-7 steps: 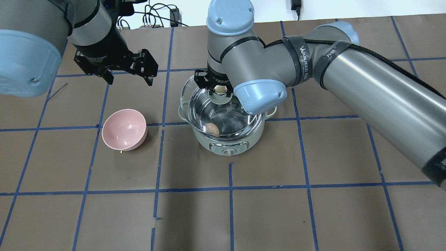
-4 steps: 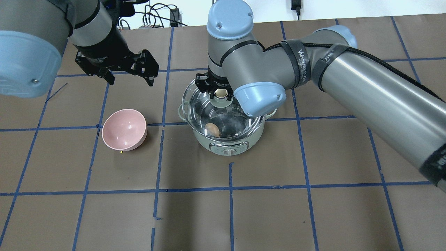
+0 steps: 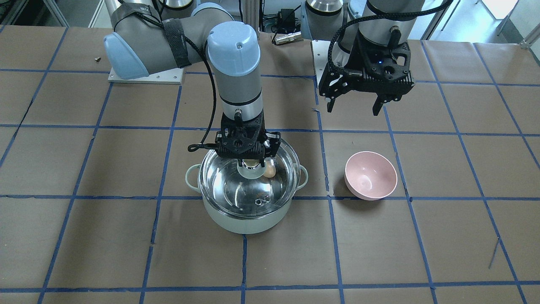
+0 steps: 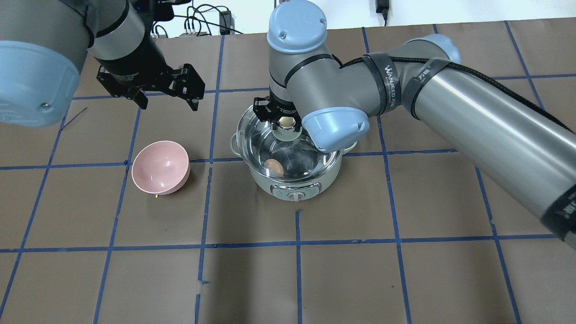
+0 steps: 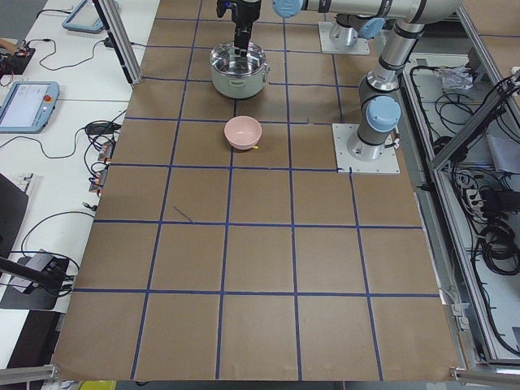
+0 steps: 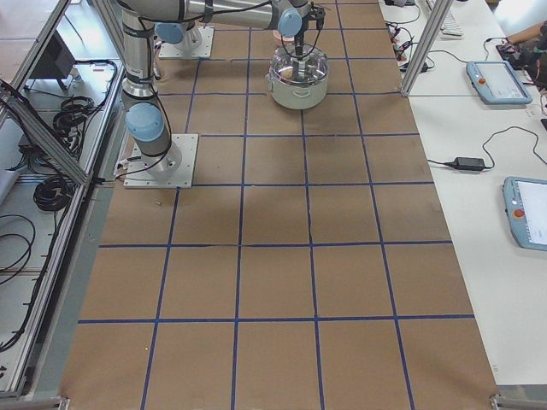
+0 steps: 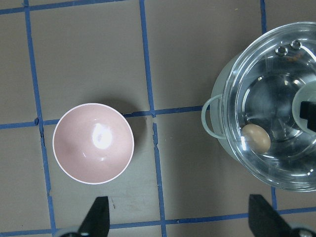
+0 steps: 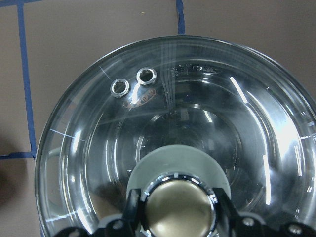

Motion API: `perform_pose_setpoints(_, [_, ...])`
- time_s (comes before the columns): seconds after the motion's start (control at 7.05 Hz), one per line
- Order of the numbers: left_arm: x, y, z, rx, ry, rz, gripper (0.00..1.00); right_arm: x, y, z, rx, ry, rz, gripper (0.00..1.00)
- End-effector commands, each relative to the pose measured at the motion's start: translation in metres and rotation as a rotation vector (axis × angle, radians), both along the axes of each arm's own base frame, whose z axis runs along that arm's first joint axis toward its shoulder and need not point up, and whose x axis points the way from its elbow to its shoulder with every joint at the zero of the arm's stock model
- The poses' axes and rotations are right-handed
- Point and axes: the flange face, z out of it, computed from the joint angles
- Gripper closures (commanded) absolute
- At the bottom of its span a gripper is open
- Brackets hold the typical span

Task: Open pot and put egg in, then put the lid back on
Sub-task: 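Lower the glass lid onto the pot with the right gripper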

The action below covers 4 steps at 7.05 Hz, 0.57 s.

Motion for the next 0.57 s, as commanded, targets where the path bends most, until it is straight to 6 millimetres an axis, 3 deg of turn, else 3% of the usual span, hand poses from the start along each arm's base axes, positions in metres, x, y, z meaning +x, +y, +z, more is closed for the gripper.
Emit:
perform_pose_setpoints(0.0, [0.0008, -0.0001, 0.0002, -0.001, -0.001, 0.001, 0.00, -0.0005, 0.0001, -0.0008, -0.001, 0.004, 0.008, 0.70])
perform_pose_setpoints(0.43, [0.0016, -0.0004, 0.0002, -0.001, -0.001, 0.004, 0.00, -0.0015, -0.0003, -0.0014, -0.002, 0.007, 0.017, 0.70])
